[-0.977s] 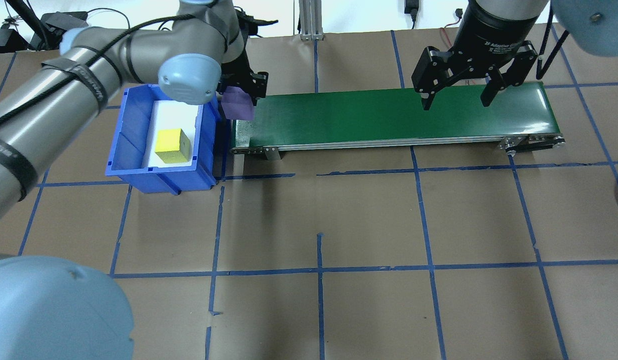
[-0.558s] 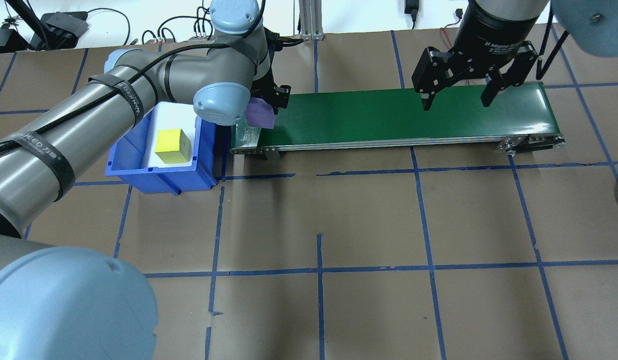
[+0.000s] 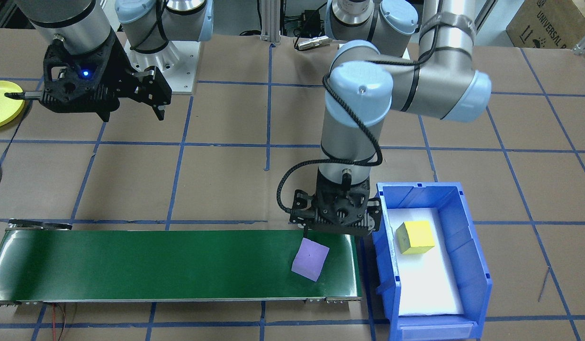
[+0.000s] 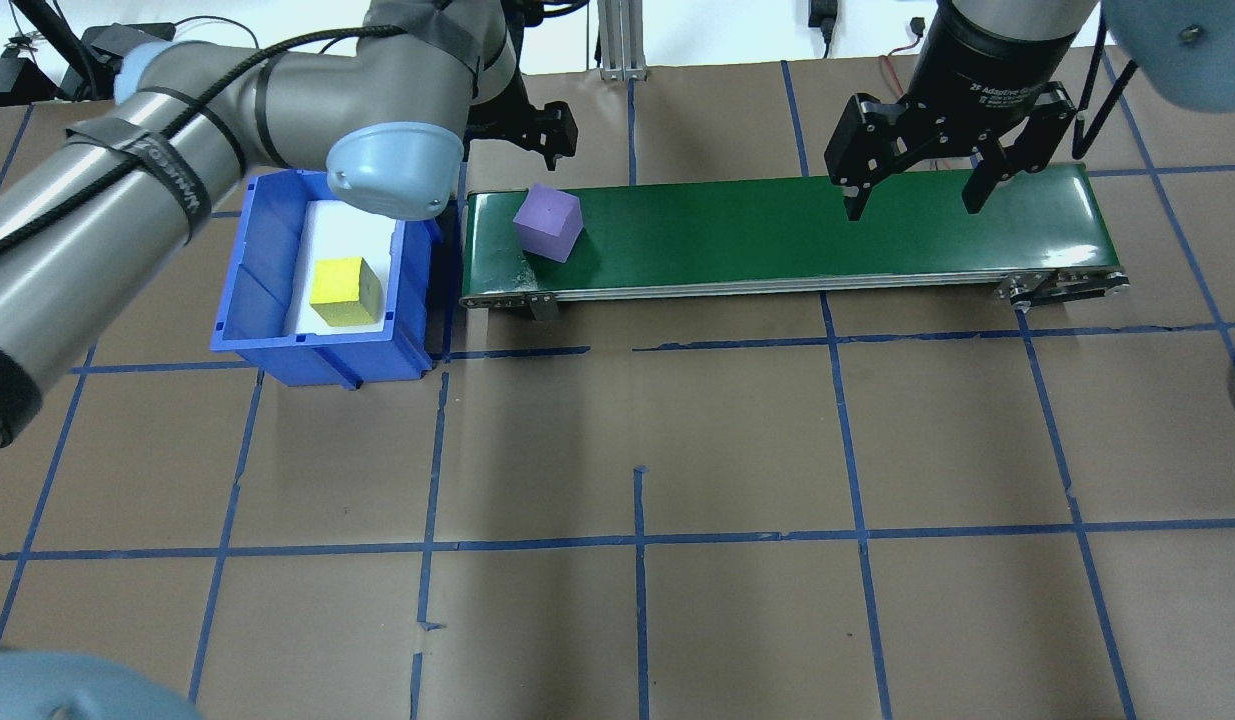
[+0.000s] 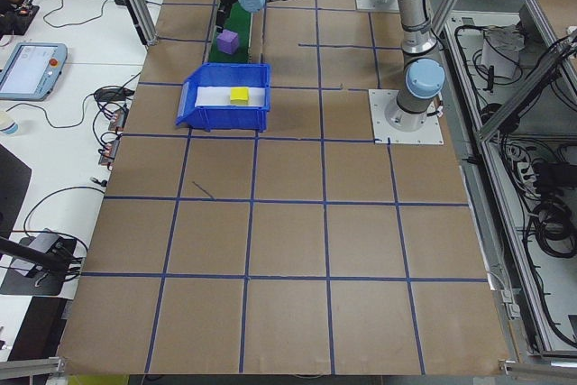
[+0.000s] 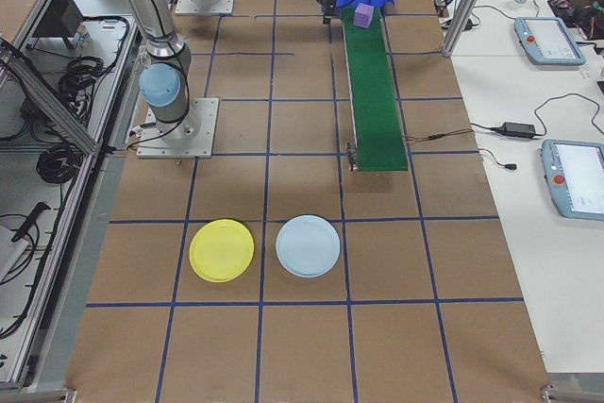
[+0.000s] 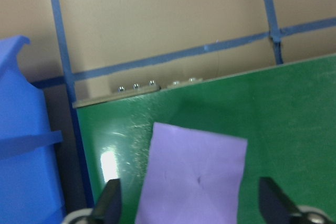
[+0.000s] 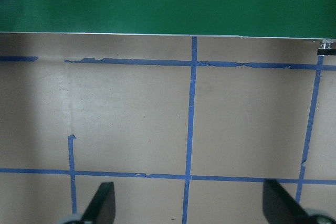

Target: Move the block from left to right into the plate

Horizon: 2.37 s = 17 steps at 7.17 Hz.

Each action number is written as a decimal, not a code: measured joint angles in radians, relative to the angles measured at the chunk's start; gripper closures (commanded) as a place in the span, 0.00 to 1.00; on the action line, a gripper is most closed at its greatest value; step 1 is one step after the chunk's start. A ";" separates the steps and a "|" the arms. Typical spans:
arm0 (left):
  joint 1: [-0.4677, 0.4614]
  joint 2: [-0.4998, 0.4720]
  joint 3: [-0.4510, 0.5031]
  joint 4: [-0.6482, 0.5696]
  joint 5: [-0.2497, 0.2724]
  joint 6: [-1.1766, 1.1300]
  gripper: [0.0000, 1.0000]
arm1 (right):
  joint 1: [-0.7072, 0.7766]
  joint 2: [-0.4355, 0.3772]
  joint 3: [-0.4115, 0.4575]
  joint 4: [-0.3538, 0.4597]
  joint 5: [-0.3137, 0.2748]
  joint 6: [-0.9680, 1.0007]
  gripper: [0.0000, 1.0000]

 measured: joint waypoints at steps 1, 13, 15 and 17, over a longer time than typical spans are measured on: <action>0.054 0.035 -0.009 -0.043 -0.001 0.019 0.00 | -0.005 0.000 0.000 0.000 0.000 0.000 0.00; 0.335 -0.112 -0.198 0.008 -0.002 0.322 0.01 | -0.375 0.292 0.022 -0.205 0.289 -0.358 0.00; 0.335 -0.146 -0.197 0.027 -0.005 0.323 0.39 | -0.376 0.305 0.041 -0.280 0.307 -0.368 0.00; 0.335 -0.142 -0.190 0.025 -0.005 0.326 0.42 | -0.376 0.306 0.052 -0.304 0.309 -0.370 0.00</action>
